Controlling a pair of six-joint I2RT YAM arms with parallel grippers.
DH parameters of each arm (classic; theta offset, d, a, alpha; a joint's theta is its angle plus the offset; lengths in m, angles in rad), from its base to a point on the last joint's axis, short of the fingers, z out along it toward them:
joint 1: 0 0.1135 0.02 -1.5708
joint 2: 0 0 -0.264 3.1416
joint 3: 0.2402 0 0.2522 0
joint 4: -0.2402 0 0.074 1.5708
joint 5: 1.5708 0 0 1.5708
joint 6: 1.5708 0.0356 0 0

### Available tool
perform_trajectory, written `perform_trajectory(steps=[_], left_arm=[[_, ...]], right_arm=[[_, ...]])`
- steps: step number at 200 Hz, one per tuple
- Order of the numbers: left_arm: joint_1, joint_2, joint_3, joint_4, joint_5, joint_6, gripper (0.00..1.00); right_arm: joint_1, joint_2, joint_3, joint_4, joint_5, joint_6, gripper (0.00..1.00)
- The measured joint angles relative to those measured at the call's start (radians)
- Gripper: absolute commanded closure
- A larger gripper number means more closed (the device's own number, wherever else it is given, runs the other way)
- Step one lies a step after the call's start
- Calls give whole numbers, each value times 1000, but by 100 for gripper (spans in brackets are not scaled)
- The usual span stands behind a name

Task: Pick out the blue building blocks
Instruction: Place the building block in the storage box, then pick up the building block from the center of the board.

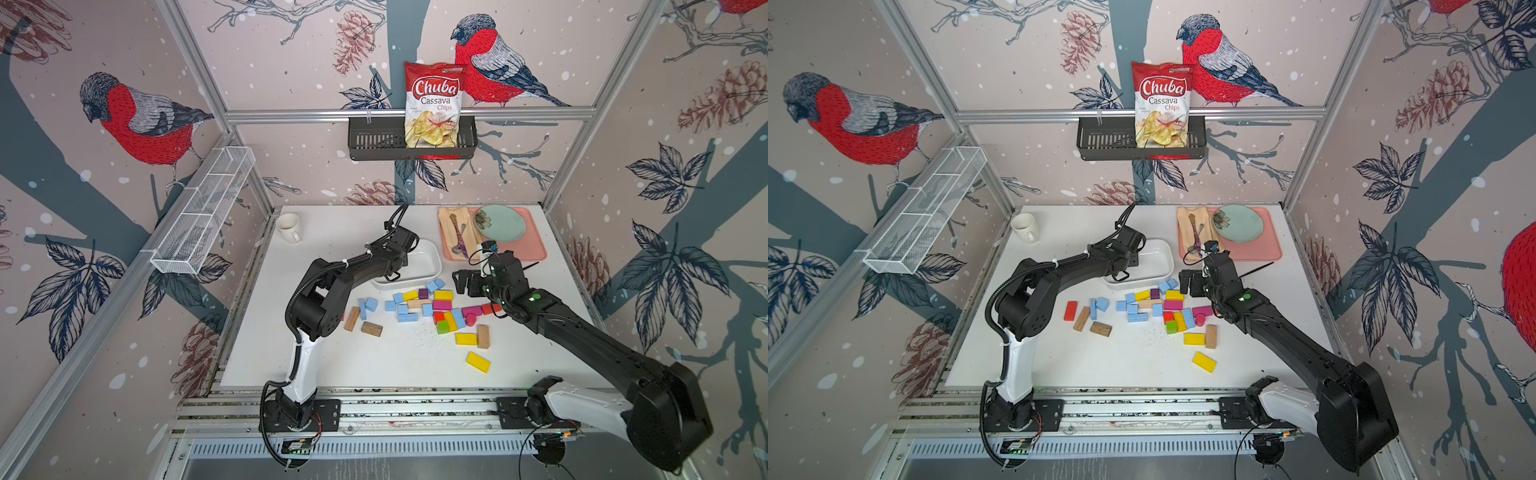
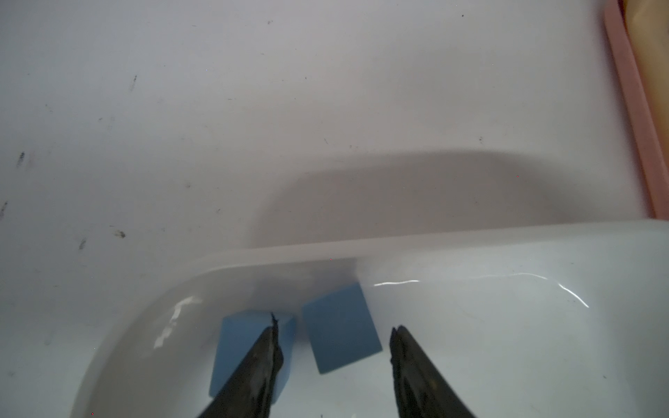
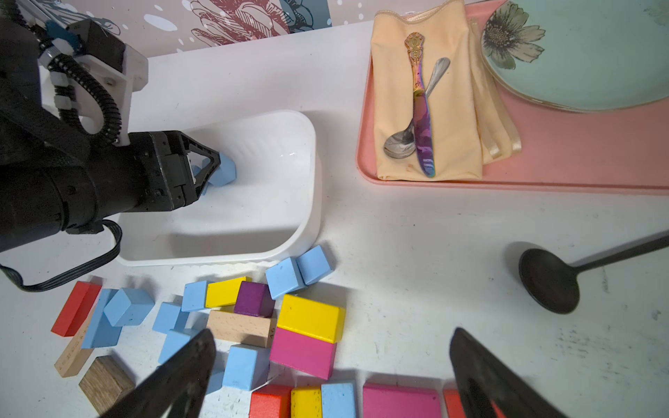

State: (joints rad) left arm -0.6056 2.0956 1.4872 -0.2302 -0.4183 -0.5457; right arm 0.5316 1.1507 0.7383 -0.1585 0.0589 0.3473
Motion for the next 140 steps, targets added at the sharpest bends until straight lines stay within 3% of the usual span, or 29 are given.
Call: perform_trajectory(steps=[38,70,123,140], left_arm=[[0,-46,0,-8,15,-1,41],[0,-163,-34,-8,26,0,30],[0,-476,-271,50,20,23,20],[0,-568,-354,69,15,29,9]], right_arm=[[-2,6,0,0,0,0,0],[-2,14,4,0,-13,0,0],[8,54,34,0,-40,-1,0],[26,71,44,-1,-45,-5,0]])
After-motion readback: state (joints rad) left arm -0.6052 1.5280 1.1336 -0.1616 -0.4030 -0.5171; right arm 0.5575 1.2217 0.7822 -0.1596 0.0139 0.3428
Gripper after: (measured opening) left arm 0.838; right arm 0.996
